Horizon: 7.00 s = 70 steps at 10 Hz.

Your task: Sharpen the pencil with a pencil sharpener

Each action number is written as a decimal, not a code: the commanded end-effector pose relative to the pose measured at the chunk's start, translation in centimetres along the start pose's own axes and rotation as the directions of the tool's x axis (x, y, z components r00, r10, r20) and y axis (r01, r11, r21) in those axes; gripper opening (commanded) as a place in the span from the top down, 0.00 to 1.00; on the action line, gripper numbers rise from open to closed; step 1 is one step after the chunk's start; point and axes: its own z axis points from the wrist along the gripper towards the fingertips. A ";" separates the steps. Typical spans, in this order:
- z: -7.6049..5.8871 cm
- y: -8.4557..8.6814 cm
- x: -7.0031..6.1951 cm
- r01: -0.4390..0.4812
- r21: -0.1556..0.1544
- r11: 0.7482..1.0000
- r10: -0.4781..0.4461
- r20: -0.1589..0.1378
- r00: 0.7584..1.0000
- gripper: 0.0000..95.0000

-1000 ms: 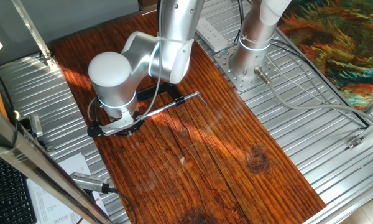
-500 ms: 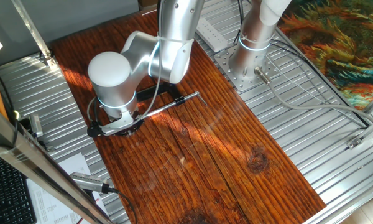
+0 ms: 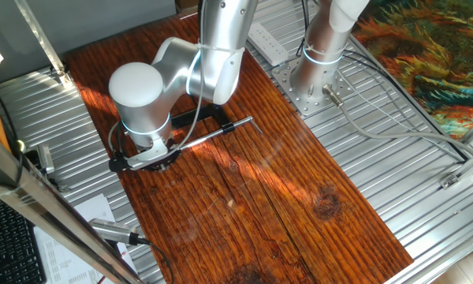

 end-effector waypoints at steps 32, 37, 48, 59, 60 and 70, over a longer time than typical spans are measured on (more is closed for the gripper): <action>-0.4 -0.2 0.6 -0.007 0.012 1.000 0.007 0.059 0.998 1.00; 0.2 -0.2 0.8 -0.019 0.021 1.000 0.017 0.098 0.995 1.00; 1.1 -0.2 0.8 -0.021 0.028 0.999 0.018 0.105 0.994 0.80; 0.6 -0.3 1.1 -0.018 0.007 1.000 0.017 0.123 0.992 0.80; 0.6 -0.3 1.1 -0.014 0.008 1.000 0.013 0.123 0.992 0.80; 0.5 -0.3 1.2 0.017 0.013 1.000 -0.020 0.237 0.971 0.80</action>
